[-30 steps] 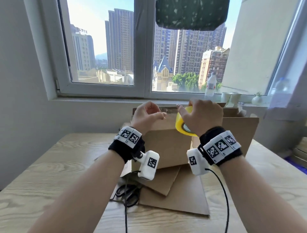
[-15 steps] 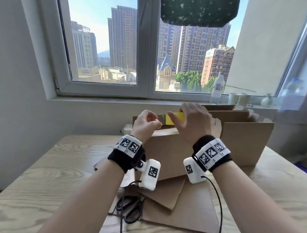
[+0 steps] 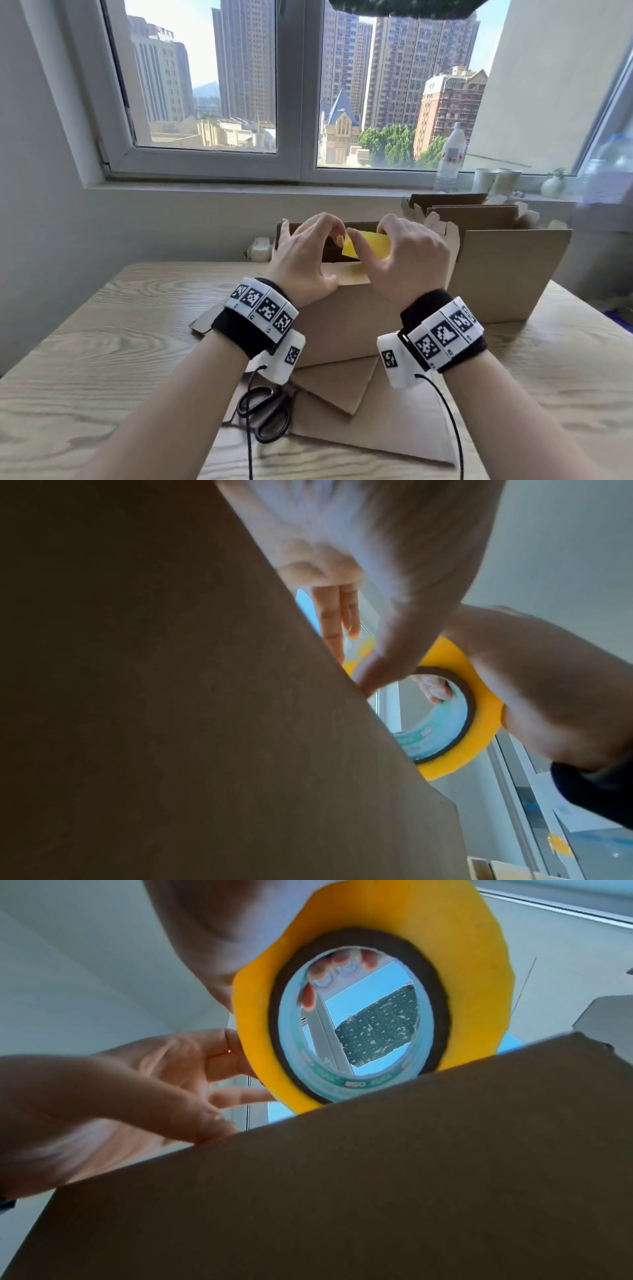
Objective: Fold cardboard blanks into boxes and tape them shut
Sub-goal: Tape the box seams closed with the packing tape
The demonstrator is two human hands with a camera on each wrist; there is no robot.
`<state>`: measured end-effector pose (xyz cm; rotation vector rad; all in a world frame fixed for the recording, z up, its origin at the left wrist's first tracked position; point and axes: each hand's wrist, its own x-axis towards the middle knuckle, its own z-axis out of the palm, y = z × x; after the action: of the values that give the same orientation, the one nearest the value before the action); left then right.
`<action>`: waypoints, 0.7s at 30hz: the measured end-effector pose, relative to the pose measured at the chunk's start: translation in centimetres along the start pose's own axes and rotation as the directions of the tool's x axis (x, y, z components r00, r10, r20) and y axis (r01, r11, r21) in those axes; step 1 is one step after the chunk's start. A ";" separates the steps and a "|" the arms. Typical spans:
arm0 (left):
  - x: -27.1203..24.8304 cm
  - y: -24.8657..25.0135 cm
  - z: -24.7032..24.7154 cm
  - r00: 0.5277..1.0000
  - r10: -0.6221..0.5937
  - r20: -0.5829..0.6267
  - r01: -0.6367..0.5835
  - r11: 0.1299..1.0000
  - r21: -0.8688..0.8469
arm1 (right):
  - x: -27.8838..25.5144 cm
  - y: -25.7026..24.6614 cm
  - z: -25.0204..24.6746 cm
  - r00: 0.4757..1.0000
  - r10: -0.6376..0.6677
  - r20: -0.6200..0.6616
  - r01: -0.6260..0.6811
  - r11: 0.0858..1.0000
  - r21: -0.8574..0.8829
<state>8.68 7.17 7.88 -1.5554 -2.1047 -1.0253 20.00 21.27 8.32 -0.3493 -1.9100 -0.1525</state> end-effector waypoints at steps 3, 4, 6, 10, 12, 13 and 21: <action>0.2 -0.2 -0.7 0.999 0.003 0.039 -0.004 0.999 0.034 | 0.7 -0.1 -0.2 0.999 0.013 -0.029 -0.013 1.000 0.016; 0.2 -0.3 -0.9 0.999 0.006 0.040 -0.008 0.999 0.047 | 1.0 -0.3 -0.2 0.999 0.013 -0.042 -0.013 1.000 0.015; 0.2 -0.3 -1.4 1.000 0.003 0.031 -0.006 0.997 0.074 | 1.6 -0.6 -0.4 0.998 0.006 -0.069 -0.005 1.000 0.001; -0.3 0.2 -1.8 0.997 -0.072 0.007 0.072 0.997 0.022 | 2.7 -1.5 -0.9 0.989 -0.065 -0.131 0.057 0.996 -0.068; -0.7 0.3 -1.6 0.994 -0.110 -0.005 0.110 0.994 -0.028 | 3.2 -1.9 -1.1 0.977 -0.128 -0.171 0.112 0.989 -0.100; -0.9 0.2 -1.4 0.992 -0.124 -0.013 0.123 0.991 -0.046 | 3.5 -2.1 -1.1 0.972 -0.152 -0.182 0.133 0.985 -0.110; -1.7 -1.3 -0.4 0.977 -0.215 -0.017 0.207 0.956 -0.207 | 0.5 -1.2 2.1 0.990 -0.134 0.031 0.136 0.989 -0.059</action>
<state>8.01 5.53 6.58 -1.4060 -2.2342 -1.3733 17.63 20.80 8.09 -0.2639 -1.9592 -0.2975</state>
